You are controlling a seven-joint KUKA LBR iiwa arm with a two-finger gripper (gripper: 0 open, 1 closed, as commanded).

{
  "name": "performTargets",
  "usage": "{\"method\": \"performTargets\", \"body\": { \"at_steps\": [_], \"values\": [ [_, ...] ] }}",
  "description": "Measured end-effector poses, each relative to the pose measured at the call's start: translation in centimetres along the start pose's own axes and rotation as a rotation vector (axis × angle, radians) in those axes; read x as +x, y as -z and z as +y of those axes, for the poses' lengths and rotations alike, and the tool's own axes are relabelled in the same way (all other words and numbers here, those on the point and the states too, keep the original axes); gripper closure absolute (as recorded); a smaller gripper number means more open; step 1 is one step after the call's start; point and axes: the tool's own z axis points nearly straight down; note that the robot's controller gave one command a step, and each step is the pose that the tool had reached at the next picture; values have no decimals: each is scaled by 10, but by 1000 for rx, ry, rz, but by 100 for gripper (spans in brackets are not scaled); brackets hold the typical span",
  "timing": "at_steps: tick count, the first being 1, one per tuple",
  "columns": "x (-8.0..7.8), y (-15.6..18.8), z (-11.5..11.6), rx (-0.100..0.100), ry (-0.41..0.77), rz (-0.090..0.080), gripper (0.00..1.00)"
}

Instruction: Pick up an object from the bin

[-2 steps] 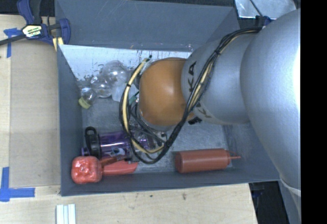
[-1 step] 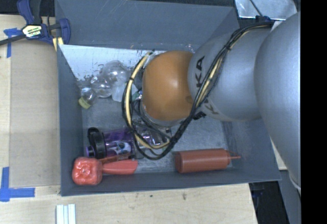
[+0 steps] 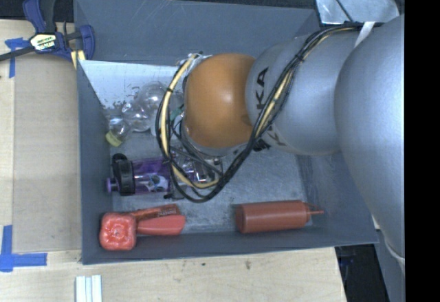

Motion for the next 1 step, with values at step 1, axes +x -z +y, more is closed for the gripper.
{"method": "performTargets", "body": {
  "at_steps": [1],
  "values": [
    [-5, -8, -34, 3, -29, 23, 100]
  ]
}}
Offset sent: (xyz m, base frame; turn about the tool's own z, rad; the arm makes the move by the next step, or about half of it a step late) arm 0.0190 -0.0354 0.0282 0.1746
